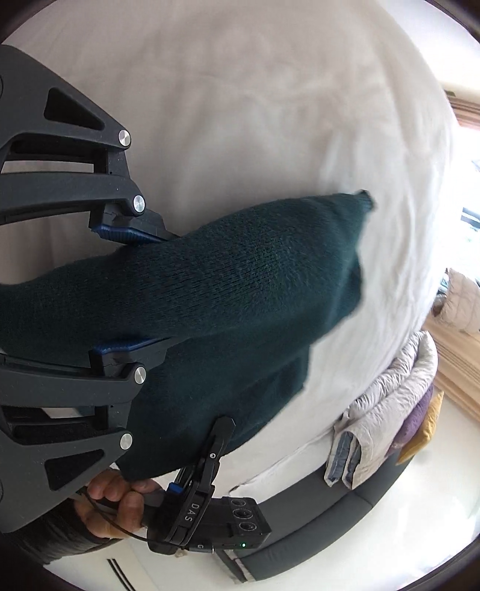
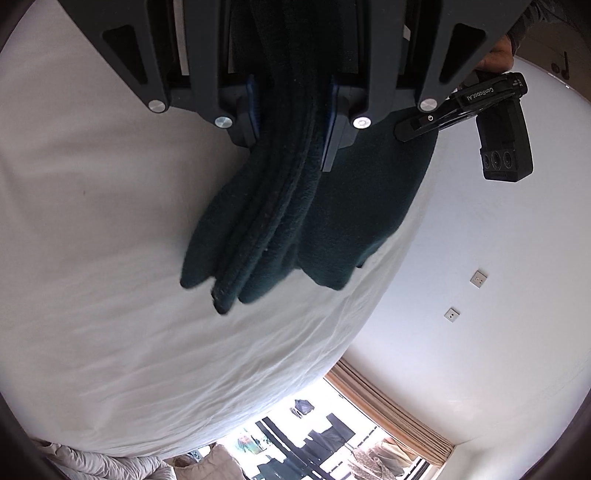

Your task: Fold small clothes

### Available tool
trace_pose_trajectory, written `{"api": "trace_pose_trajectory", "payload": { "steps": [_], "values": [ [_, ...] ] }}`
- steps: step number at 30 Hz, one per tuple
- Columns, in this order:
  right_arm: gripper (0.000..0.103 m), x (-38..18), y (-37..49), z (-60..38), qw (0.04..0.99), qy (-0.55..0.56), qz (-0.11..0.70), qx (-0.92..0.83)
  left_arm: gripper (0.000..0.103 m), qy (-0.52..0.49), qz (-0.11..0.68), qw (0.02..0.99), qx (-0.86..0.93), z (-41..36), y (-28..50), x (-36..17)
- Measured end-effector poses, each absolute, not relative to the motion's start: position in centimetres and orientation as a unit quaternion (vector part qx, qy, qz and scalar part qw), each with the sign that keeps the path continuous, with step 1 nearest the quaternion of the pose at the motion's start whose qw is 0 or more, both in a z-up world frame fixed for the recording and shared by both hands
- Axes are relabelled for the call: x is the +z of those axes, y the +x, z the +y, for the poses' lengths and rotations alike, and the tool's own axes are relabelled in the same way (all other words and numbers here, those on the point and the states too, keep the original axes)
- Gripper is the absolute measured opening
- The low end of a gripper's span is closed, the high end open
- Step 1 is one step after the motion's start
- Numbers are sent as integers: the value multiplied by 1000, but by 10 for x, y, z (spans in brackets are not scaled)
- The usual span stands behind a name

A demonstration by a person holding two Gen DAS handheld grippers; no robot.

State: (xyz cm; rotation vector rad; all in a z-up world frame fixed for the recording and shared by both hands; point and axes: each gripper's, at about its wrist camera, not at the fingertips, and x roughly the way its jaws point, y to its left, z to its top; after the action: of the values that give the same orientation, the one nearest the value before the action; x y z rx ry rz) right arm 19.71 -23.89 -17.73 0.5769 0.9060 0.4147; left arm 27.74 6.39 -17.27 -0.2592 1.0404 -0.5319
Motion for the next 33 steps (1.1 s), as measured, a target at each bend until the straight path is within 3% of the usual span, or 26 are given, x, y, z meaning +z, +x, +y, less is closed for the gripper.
{"api": "trace_pose_trajectory", "payload": {
  "steps": [3, 7, 9, 17, 23, 25, 30, 33],
  "values": [
    [43, -195, 190, -252, 829, 307, 428, 185, 51, -136, 478, 832, -246, 72, 267, -191],
    [60, -193, 173, -272, 834, 328, 412, 163, 53, -140, 475, 832, -248, 77, 262, -193],
    [64, -185, 162, -285, 840, 340, 399, 140, 53, -135, 467, 841, -239, 87, 257, -185],
    [64, -136, 169, -261, 844, 342, 358, 205, 53, -37, 385, 896, -217, 61, 263, -121],
    [63, -154, 195, -225, 836, 310, 395, 221, 53, -10, 410, 889, -206, 24, 298, -143],
    [54, -165, 197, -227, 836, 306, 402, 212, 53, 8, 411, 890, -195, 17, 301, -152],
    [48, -174, 191, -238, 833, 328, 379, 232, 53, 21, 410, 892, -190, 11, 304, -169],
    [38, -178, 186, -240, 838, 326, 372, 232, 55, 34, 404, 895, -185, 9, 303, -175]
  ]
}}
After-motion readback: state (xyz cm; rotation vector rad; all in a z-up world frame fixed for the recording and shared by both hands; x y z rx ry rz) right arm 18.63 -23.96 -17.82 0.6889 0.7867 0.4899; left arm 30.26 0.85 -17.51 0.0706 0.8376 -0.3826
